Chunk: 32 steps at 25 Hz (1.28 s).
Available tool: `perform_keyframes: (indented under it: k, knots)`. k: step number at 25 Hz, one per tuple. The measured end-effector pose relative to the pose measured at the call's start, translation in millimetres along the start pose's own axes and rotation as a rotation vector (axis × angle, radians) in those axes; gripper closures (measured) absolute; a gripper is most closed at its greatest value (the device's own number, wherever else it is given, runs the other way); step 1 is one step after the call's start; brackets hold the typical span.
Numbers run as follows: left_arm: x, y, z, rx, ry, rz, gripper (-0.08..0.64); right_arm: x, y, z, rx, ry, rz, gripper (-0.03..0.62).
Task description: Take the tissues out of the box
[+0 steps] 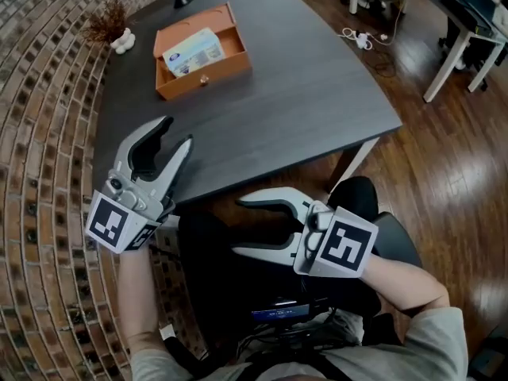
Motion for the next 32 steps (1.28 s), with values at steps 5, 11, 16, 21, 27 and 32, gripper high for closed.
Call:
perform_keyframes:
  k: [5, 11, 16, 21, 27, 32]
  knots:
    - [30.4, -55.4, 20.5, 0.054, -0.147, -0.041, 0.338, -3.8, 6.3, -2.6, 0.014, 0.008, 0.012, 0.336]
    - [73.6, -130.7, 55.9, 0.08, -0.341, -0.061, 0.243, -3.7, 7.0, -0.4, 0.02, 0.009, 0.008, 0.336]
    - [117.2, -173.8, 101.0, 0.066, -0.557, 0.002, 0.2, -2.2, 5.5, -1.2, 0.02, 0.01, -0.001, 0.336]
    - [142.0, -195.9, 139.3, 0.063, -0.742, 0.045, 0.157, -1.8, 3.7, -0.7, 0.012, 0.002, -0.01, 0.336]
    - [163.6, -199.4, 159.6, 0.023, -0.9, 0.138, 0.071, -5.4, 4.8, -1.0, 0.012, 0.004, -0.007, 0.336]
    - [167.8, -195.0, 173.3, -0.021, -0.948, 0.187, 0.14, -6.2, 5.1, -0.9, 0.006, 0.006, -0.004, 0.336]
Point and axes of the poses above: the fingertips, and each gripper's own axes: x forward along the fingers, y to its right, z out of its underside, the point moved 1 cm from there along -x, backward along the fingers, and after that the axes turned 3 degrees about -y, right-handed, at the moved point
